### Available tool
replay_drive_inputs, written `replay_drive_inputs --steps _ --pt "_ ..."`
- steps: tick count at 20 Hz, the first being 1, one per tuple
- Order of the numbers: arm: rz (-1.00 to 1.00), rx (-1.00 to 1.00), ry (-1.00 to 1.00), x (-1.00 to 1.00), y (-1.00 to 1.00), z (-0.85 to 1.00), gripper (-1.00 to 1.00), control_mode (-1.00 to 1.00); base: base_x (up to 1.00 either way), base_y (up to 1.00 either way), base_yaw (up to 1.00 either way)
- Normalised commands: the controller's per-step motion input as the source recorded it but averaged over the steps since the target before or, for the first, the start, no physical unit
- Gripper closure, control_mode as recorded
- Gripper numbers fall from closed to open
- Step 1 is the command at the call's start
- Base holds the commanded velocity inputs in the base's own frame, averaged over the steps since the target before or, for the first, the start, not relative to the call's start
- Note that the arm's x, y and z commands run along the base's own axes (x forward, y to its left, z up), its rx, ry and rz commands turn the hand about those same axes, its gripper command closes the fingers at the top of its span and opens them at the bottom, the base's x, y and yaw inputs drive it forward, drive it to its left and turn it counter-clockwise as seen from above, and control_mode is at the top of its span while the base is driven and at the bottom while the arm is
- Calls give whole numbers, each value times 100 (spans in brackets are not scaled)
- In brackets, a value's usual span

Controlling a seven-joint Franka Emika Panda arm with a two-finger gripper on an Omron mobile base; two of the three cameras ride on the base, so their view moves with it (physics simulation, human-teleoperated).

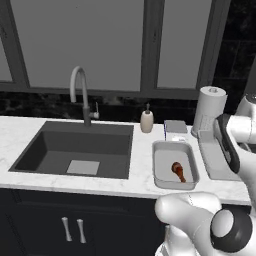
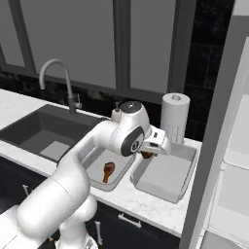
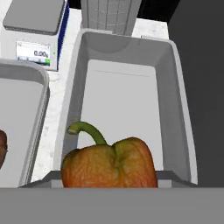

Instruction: Place one bell pepper and one chicken drumstick in each tupperware on the nearby counter, to pack two identical lunches.

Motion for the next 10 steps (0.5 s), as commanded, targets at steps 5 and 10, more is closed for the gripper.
replay_drive_inputs --steps 5,10 --pt "3 0 8 57 -66 -70 100 -100 0 0 0" --pt "7 3 4 52 -67 -84 100 -100 0 0 0"
